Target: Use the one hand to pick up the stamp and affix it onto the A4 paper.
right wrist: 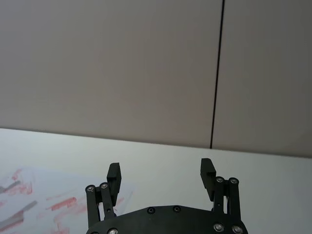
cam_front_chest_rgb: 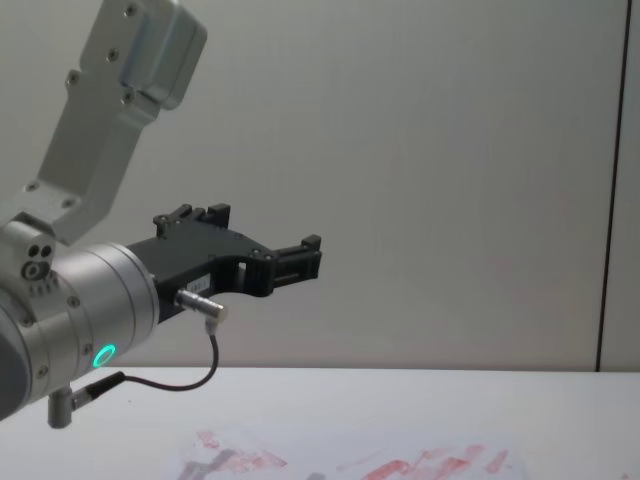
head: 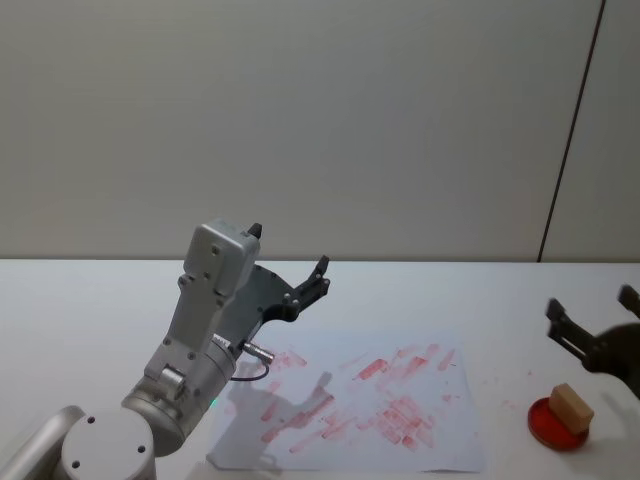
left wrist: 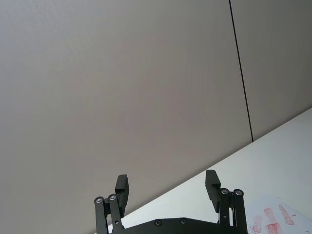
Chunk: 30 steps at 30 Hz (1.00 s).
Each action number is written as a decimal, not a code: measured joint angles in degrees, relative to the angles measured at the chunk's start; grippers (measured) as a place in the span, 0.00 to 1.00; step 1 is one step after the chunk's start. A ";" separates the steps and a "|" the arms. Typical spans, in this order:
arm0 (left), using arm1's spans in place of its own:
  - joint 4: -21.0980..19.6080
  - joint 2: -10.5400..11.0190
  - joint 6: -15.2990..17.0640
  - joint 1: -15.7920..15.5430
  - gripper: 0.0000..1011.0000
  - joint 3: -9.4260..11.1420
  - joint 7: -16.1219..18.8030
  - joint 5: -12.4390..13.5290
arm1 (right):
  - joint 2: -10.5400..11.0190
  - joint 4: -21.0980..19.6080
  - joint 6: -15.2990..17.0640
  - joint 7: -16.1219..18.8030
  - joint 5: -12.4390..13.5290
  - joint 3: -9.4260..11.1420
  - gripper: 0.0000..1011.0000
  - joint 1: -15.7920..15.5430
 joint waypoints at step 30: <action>0.00 0.00 0.00 0.00 0.99 0.00 0.00 0.00 | 3.87 0.23 12.24 0.29 5.10 2.60 0.99 -2.86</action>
